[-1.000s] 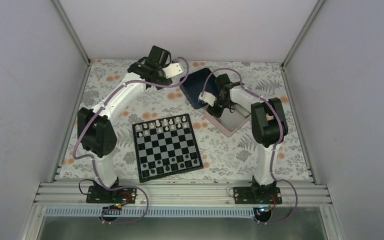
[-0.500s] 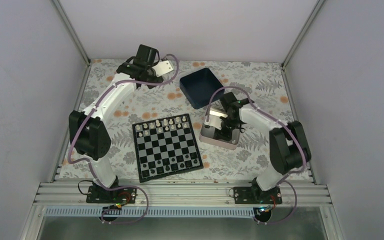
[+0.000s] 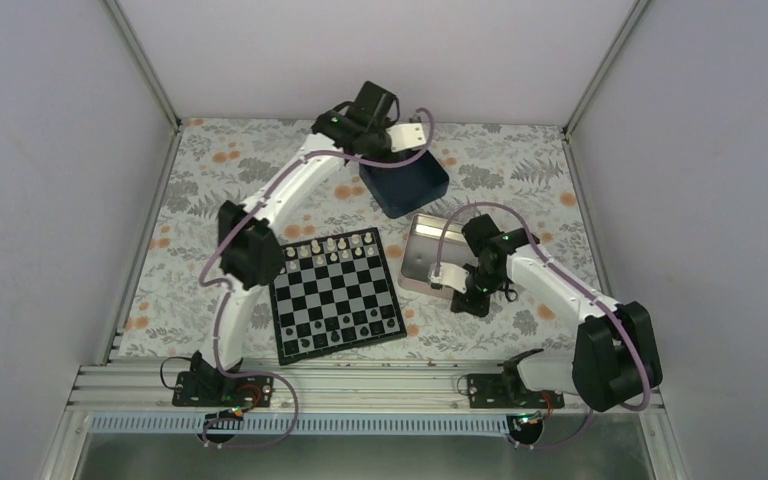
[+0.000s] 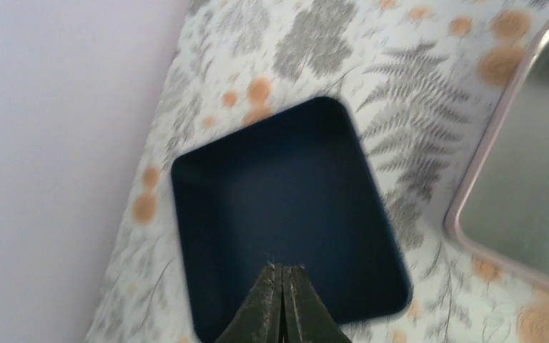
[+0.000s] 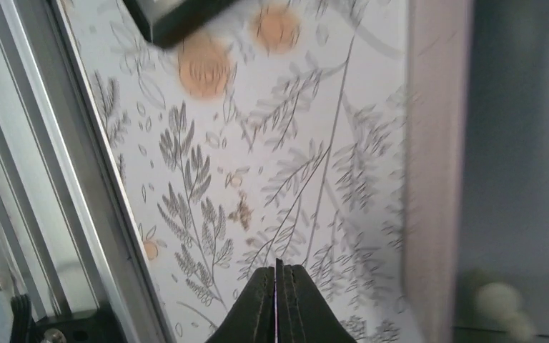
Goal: Set up the chess pieces on the board
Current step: Adjust the storage box at the center of the board.
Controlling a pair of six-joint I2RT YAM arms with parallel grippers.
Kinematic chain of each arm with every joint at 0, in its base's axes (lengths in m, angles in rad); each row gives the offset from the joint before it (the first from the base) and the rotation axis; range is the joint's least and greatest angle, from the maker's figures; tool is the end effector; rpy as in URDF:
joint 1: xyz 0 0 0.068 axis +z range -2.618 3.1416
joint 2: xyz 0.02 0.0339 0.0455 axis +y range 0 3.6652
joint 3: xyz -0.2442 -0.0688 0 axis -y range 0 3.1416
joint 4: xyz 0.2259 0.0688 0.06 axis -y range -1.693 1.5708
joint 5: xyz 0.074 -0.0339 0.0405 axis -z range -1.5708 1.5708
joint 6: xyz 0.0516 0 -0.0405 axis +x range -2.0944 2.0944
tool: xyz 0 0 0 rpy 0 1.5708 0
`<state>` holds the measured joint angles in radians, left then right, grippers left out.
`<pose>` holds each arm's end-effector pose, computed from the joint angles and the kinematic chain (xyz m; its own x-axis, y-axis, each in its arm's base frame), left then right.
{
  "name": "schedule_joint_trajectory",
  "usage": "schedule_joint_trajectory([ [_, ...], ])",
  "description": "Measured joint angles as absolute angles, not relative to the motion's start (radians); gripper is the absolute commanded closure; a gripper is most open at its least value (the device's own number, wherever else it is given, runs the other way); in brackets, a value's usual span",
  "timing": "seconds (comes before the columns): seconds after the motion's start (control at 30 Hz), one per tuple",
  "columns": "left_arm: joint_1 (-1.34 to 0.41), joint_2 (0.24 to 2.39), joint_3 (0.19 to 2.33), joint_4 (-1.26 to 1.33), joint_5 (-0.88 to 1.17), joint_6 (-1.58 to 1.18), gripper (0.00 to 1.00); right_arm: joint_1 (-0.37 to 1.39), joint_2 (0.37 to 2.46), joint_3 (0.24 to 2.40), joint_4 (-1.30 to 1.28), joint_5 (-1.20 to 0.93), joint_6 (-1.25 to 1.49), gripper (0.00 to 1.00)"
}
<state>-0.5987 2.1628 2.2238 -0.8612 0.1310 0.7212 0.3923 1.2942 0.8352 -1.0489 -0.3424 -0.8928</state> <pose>0.3805 -0.2678 0.3000 -0.0266 0.8106 -0.5850 0.8674 0.3096 0.3895 0.1691 0.0887 0.1798 -0.2828 -0.9109 -0.3004 -0.9564 0.2437 0.1612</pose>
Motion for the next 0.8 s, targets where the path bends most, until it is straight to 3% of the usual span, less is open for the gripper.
schedule_joint_trajectory([
  [0.23,-0.652,2.485,2.646,-1.006,0.288,0.715,0.98,0.346,1.274,0.709,-0.988,-0.288,-0.881,0.96],
  [0.5,-0.701,2.516,2.535,-1.048,0.369,0.741,0.98,0.284,1.271,0.635,-0.869,-0.257,-0.882,0.96],
  [0.8,-0.704,2.572,2.568,-1.058,0.369,0.752,0.98,0.272,1.296,0.633,-0.782,-0.252,-0.881,0.96],
])
